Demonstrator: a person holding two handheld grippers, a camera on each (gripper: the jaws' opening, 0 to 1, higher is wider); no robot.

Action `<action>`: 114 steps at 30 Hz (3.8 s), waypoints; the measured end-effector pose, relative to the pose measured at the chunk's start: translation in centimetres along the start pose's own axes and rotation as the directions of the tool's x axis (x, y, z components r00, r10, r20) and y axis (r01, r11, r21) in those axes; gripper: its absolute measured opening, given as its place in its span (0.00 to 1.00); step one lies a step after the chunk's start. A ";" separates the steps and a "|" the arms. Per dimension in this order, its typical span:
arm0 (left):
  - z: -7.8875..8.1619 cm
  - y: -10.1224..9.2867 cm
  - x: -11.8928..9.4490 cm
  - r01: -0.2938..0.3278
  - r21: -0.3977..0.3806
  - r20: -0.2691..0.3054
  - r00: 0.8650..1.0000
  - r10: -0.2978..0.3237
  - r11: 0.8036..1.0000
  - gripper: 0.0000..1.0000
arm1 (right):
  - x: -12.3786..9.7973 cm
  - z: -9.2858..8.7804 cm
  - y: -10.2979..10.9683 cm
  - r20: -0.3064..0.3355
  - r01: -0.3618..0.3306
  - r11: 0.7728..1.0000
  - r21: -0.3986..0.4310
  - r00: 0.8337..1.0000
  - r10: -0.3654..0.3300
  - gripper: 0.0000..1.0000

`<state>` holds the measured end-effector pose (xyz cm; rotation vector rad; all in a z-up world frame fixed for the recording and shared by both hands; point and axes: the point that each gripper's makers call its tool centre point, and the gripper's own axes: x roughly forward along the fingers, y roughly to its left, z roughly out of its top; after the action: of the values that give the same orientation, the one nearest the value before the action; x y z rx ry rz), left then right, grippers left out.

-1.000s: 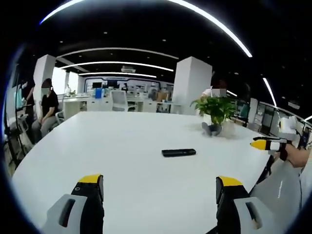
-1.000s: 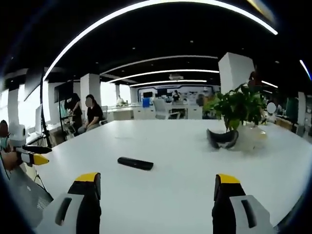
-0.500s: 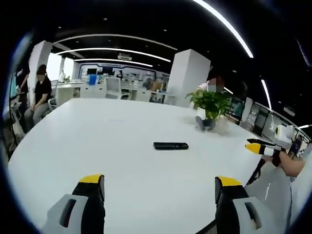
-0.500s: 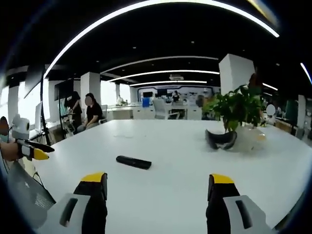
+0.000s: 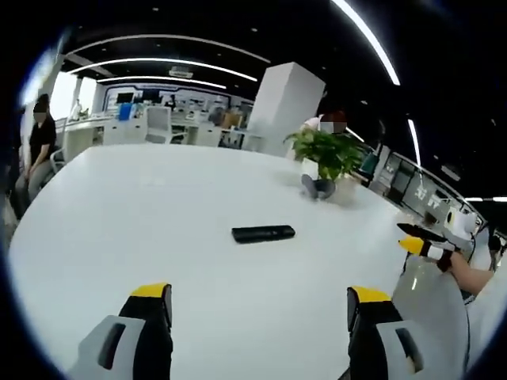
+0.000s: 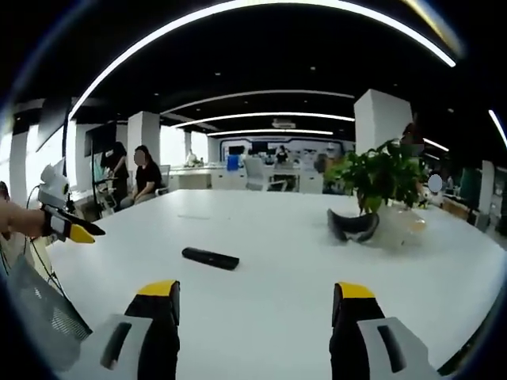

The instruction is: Press the specified remote control buttons in sequence, fully releasing each button before pressing the next.

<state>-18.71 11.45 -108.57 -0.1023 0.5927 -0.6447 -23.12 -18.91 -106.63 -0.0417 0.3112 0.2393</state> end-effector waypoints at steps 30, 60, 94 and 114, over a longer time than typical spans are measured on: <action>2.0 0.3 10.3 0.214 0.060 -0.252 0.948 -0.193 0.975 0.95 | 0.5 -1.2 -0.3 -0.069 -0.007 0.999 -0.037 0.998 0.005 0.72; 3.9 0.1 18.0 0.382 0.316 -0.470 0.858 -0.206 0.868 0.86 | 0.5 -2.0 0.6 -0.127 -0.049 0.998 -0.048 0.991 0.043 0.61; 0.3 0.1 21.5 0.714 0.567 -0.795 0.605 0.045 0.411 0.43 | 0.3 -2.3 0.5 -0.131 -0.059 0.998 -0.011 0.990 0.057 0.47; 0.4 1.1 22.6 0.687 0.548 -0.794 0.607 0.038 0.477 0.25 | 0.3 -2.0 1.1 -0.116 -0.095 0.995 0.006 0.989 0.095 0.40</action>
<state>-3.40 -1.08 -119.61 1.0555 0.9907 -1.3880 -23.66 -17.91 -108.63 -0.0406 0.4294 0.3322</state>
